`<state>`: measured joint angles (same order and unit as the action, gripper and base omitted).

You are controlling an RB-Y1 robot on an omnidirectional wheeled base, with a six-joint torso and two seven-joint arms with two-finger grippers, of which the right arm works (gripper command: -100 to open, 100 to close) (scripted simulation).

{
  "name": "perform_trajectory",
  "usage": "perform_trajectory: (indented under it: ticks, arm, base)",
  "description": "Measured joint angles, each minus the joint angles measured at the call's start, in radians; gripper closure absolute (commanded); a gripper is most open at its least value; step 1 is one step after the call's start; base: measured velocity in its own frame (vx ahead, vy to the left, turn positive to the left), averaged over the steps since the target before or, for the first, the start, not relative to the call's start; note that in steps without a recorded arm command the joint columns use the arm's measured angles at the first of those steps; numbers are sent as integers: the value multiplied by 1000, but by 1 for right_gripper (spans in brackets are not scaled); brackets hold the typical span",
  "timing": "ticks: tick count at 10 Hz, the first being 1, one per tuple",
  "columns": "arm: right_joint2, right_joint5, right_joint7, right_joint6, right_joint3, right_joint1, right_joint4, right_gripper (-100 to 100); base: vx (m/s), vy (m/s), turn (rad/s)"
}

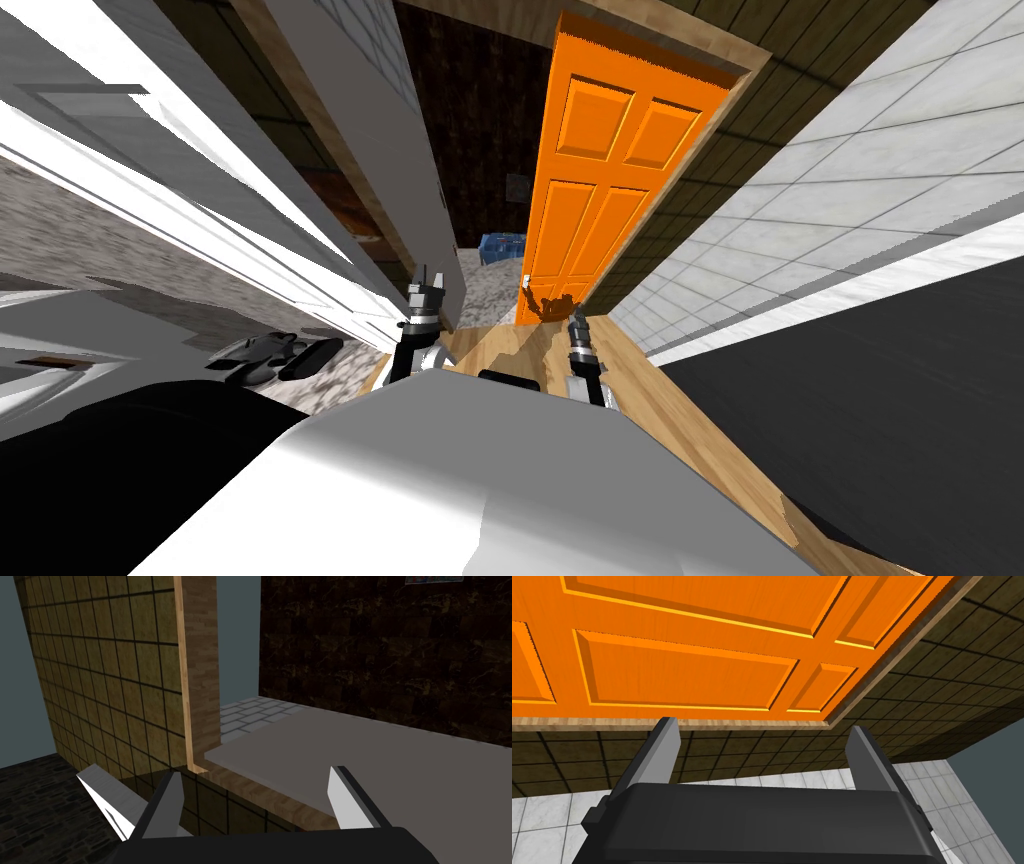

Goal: Push the door open

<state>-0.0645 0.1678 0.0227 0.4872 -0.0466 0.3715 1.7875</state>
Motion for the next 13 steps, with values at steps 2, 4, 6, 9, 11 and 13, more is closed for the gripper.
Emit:
perform_trajectory:
  ticks: [2,4,6,9,11,13]
  arm:
    - [-1,8,10,22,-9,-13,-55,-100]
    - [-4,16,22,33,-16,-34,-104,-100]
    - [-4,25,32,46,-26,-51,-153,-100]
    - [-2,35,42,68,-35,-72,-218,-100]
    - [-2,43,53,77,-43,-91,-264,-100]
    - [2,52,62,98,-52,-107,-320,-100]
  base:
    - [95,2,-23]
    - [103,4,-25]
    - [101,17,-21]
    - [68,4,-15]
    - [97,6,-23]
    - [102,12,-22]
